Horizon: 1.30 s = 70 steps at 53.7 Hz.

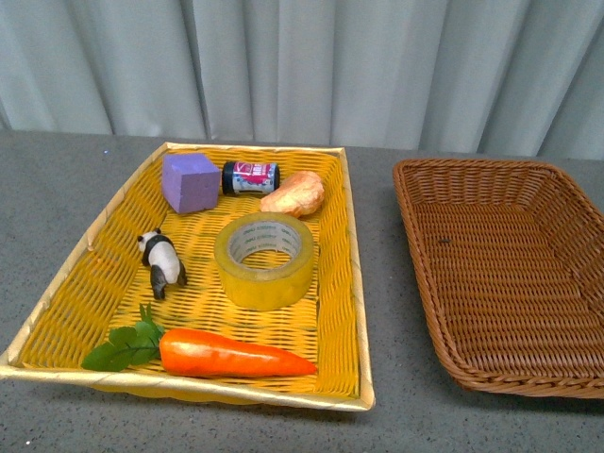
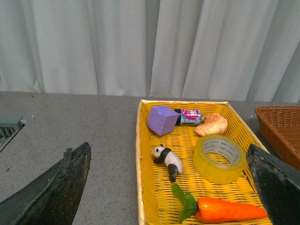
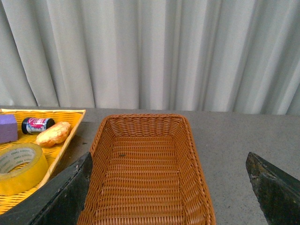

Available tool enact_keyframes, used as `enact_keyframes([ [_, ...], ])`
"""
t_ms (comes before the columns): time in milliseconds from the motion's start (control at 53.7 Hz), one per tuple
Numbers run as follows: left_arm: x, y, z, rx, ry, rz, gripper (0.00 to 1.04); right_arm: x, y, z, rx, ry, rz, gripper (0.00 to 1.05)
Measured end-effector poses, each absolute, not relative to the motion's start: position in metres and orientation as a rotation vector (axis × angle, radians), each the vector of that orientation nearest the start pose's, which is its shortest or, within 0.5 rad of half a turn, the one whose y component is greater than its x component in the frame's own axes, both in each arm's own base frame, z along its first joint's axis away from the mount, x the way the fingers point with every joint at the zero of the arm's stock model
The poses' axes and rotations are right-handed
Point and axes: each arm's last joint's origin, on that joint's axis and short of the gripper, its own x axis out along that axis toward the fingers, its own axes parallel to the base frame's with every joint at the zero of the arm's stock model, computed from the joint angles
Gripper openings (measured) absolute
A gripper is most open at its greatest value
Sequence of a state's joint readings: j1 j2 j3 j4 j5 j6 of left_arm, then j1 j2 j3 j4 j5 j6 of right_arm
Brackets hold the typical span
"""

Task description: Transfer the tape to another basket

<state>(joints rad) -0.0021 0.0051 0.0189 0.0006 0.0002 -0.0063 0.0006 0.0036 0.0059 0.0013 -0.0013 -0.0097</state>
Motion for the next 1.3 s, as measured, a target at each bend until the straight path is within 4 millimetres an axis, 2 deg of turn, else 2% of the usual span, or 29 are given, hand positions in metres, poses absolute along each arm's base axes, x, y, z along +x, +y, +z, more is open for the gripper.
enact_keyframes([
  [577,0.097,0.000,0.170,-0.006,-0.014,-0.002,0.98,0.098,0.000,0.165,-0.010,-0.004,0.002,0.96],
  [689,0.102,-0.001,0.167,-0.043,0.112,0.144,0.98,0.098,0.000,0.165,-0.010,-0.004,0.002,0.96],
  [782,0.121,-0.005,0.172,-0.061,0.172,0.150,0.98,0.098,0.000,0.165,-0.010,-0.004,0.003,0.96],
  [875,0.151,-0.013,0.187,-0.086,0.176,0.078,0.98,0.098,0.000,0.165,-0.010,-0.004,0.002,0.96],
  [987,0.201,-0.027,0.197,-0.102,0.218,-0.008,0.98,0.098,0.000,0.165,-0.010,-0.004,0.002,0.96],
  [1043,0.224,-0.033,0.191,-0.105,0.292,-0.030,0.98,0.098,0.000,0.165,-0.010,-0.004,0.002,0.96],
  [1117,0.254,-0.043,0.171,-0.108,0.418,-0.041,0.98,0.098,0.000,0.165,-0.010,-0.004,0.002,0.96],
  [1303,0.305,-0.061,0.136,-0.141,0.595,-0.012,0.98,0.098,0.000,0.165,-0.010,-0.004,0.002,0.96],
])
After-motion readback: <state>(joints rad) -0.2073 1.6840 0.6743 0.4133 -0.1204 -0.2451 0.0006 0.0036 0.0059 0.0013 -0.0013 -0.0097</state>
